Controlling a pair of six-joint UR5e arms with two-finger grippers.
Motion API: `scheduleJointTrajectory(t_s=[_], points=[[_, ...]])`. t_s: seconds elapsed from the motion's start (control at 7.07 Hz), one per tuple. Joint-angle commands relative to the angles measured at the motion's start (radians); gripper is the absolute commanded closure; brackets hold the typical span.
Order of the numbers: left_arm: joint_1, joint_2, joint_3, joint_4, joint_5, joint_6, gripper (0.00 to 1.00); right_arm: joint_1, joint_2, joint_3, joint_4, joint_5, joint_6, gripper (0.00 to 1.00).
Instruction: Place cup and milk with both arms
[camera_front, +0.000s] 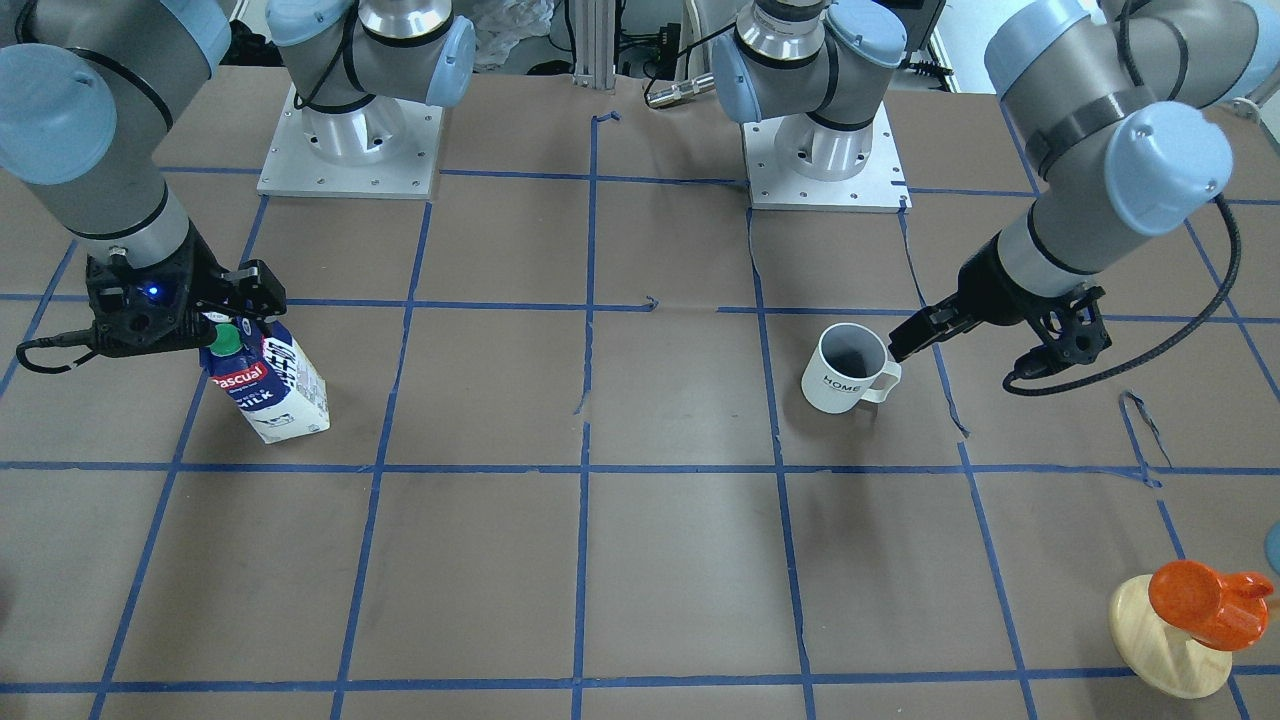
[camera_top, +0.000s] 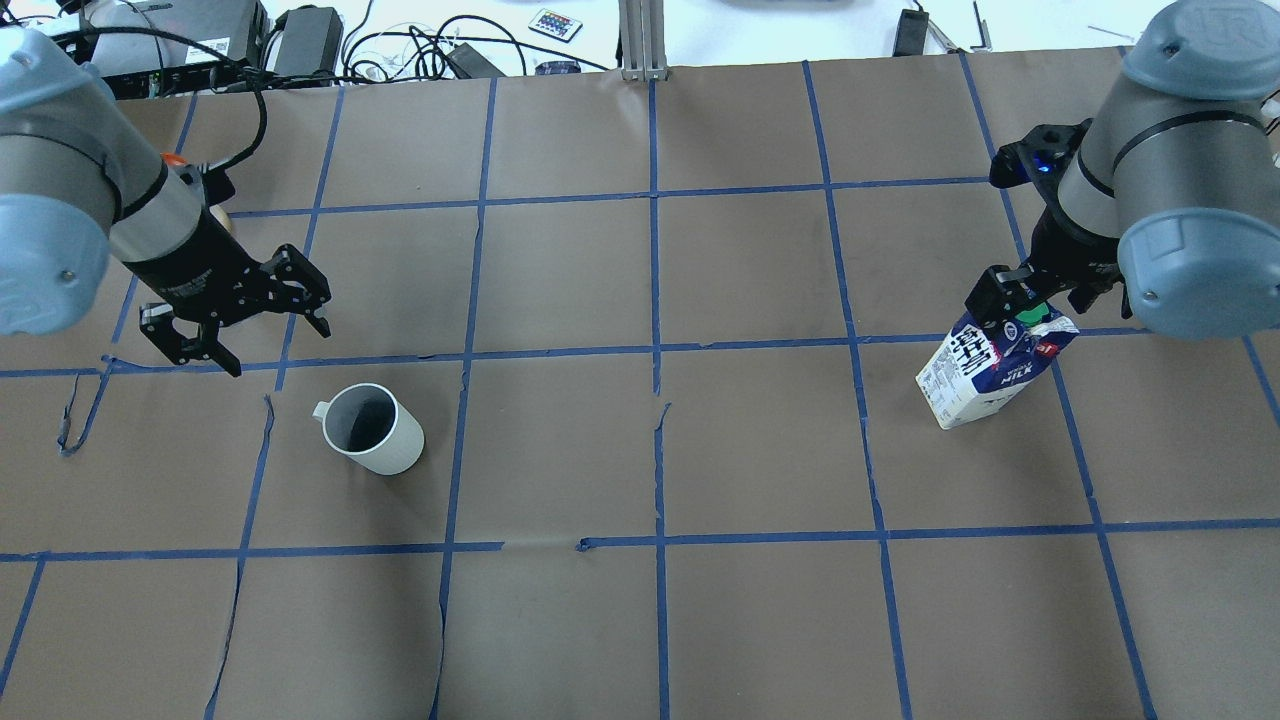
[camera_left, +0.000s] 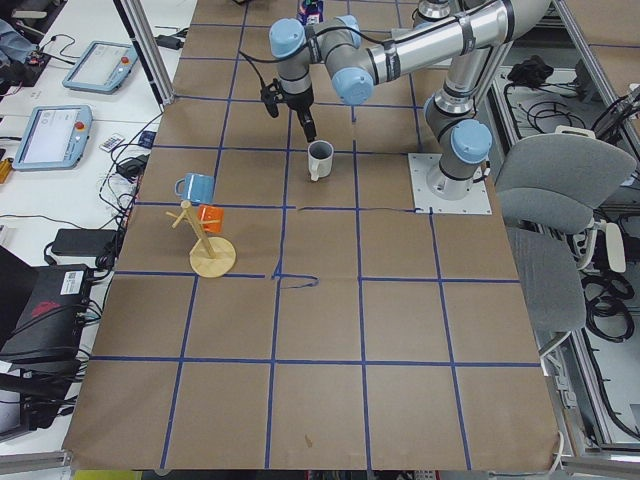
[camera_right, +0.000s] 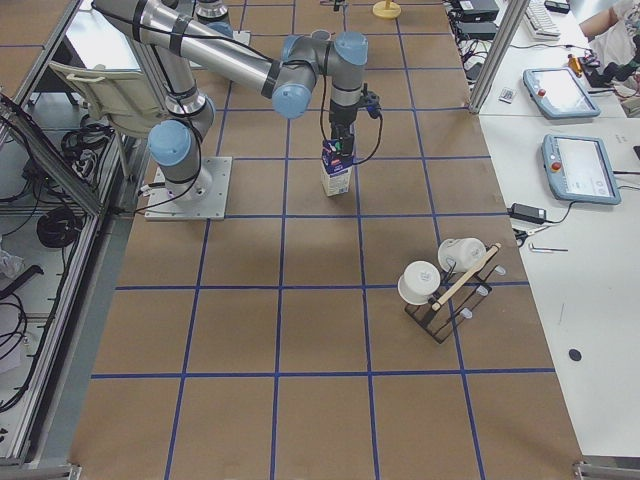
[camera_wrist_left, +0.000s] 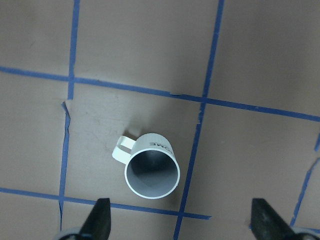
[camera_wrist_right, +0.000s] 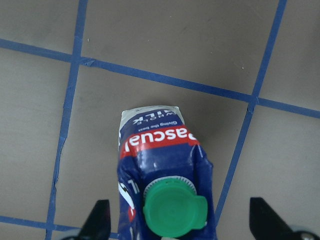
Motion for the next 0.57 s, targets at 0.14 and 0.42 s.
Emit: scheduleJointTrajectory(t_s=[0.14, 0.42], points=[[-0.003, -0.064, -0.102, 0.065, 0.024, -0.228, 0.0, -0.012, 0.0, 0.016, -0.007, 0.011, 0.008, 0.27], [-0.013, -0.061, -0.16, 0.074, 0.023, -0.327, 0.0, -0.012, 0.0, 0.01, -0.014, 0.013, 0.008, 0.27]])
